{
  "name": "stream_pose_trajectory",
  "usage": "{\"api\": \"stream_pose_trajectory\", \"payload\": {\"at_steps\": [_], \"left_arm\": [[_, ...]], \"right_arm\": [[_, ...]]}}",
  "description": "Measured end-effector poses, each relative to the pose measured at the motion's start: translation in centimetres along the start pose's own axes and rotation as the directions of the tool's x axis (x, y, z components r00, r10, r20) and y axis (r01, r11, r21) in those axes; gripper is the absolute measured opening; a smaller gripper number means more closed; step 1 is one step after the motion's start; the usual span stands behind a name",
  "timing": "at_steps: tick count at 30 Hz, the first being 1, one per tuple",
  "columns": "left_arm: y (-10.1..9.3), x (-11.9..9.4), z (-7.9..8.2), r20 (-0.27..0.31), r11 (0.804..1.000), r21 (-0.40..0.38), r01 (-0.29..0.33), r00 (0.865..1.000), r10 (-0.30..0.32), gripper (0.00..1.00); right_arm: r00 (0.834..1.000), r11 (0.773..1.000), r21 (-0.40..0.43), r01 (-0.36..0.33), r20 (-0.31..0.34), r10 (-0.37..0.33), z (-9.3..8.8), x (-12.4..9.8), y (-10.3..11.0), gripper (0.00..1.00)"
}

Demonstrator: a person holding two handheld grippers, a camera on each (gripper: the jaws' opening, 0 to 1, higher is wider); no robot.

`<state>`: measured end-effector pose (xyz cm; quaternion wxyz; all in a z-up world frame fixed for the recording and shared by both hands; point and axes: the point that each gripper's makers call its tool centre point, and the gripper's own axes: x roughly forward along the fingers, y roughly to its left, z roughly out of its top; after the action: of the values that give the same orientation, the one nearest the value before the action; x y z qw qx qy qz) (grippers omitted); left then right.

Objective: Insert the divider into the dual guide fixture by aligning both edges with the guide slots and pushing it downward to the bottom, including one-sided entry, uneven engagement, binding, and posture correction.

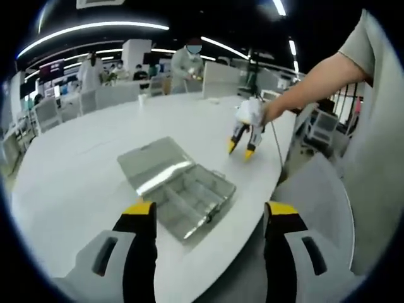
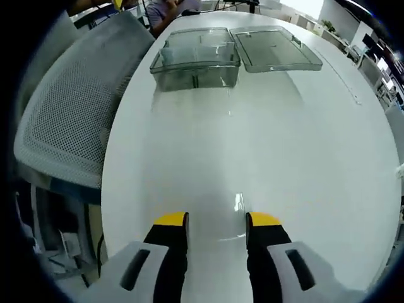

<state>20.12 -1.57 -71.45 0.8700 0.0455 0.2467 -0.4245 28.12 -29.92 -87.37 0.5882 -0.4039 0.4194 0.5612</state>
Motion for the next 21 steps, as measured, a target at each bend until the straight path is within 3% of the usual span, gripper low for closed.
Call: {"api": "stream_pose_trajectory", "payload": {"at_steps": [21], "left_arm": [[0.51,-0.48,-0.57,0.011,0.999,-0.037,-0.016,1.000,0.016,0.67]], "right_arm": [[1.000,1.000,-0.025,-0.003,-0.021,0.003,-0.07,-0.12,-0.26,0.28]]}}
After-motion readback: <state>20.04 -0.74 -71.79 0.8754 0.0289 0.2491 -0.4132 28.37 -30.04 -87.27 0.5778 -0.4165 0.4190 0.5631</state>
